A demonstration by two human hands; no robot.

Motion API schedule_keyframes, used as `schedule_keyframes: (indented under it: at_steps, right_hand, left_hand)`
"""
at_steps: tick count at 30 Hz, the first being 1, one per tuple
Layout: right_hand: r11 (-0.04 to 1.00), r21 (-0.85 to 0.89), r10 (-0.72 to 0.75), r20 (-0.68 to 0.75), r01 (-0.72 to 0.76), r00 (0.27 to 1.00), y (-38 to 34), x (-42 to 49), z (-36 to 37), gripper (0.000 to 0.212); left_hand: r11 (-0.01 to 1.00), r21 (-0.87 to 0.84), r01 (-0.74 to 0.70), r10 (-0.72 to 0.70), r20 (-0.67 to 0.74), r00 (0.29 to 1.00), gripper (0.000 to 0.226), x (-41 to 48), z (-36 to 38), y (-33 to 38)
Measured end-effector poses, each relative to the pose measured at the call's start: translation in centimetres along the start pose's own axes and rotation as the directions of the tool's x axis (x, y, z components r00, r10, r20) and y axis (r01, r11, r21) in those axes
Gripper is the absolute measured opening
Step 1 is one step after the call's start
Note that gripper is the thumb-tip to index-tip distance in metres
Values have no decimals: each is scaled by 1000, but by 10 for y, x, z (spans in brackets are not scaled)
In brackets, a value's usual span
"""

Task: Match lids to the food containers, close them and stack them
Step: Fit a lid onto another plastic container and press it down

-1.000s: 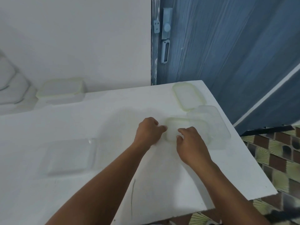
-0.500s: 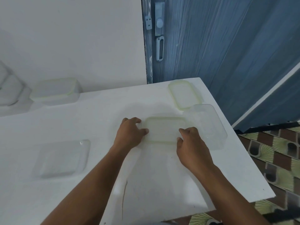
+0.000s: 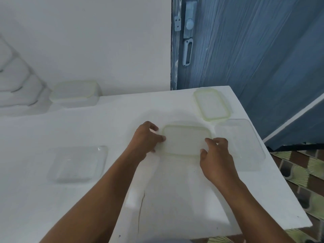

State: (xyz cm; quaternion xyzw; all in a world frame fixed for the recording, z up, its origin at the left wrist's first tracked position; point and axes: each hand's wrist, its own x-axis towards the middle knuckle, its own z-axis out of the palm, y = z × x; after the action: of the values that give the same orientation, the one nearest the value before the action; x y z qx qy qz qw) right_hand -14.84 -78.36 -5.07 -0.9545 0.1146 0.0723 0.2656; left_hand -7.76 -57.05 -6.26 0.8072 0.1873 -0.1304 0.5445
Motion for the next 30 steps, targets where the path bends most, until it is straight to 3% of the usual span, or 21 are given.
schedule_keyframes:
  at_steps: [4, 8, 10, 12, 14, 16, 23, 30]
  right_hand:
    - [986, 155, 63, -28, -58, 998, -1, 4, -10, 50]
    - [932, 359, 72, -83, -38, 994, -4, 8, -24, 48]
    - [836, 547, 120, -99, -47, 988, -10, 10, -32, 44]
    - [662, 744, 181, -39, -92, 983, -19, 11, -45, 38]
    - [510, 851, 170, 45, -127, 984, -31, 10, -57, 26]
    - [423, 896, 119, 93, -136, 988, -40, 8, -64, 24]
    - [429, 899, 20, 87, -87, 996, -110, -18, -62, 34]
    - [423, 902, -71, 132, -90, 989, -190, -52, -37, 43]
  left_hand:
    - [961, -267, 69, -43, 103, 994, 34, -6, -11, 6]
    - [913, -400, 78, -17, 155, 988, 32, -10, -25, 13]
    - [900, -433, 49, 23, 159, 987, 29, -13, -36, 20]
    - [886, -463, 16, 65, 160, 985, 27, -19, -50, 29]
    - [873, -487, -20, 110, 158, 981, 25, -28, -68, 36]
    - [872, -486, -59, 151, 151, 977, 22, -38, -81, 43]
    - [889, -389, -243, 239, -60, 969, 4, -78, -148, 40]
    - [897, -275, -346, 272, -274, 922, 28, -109, -224, 19]
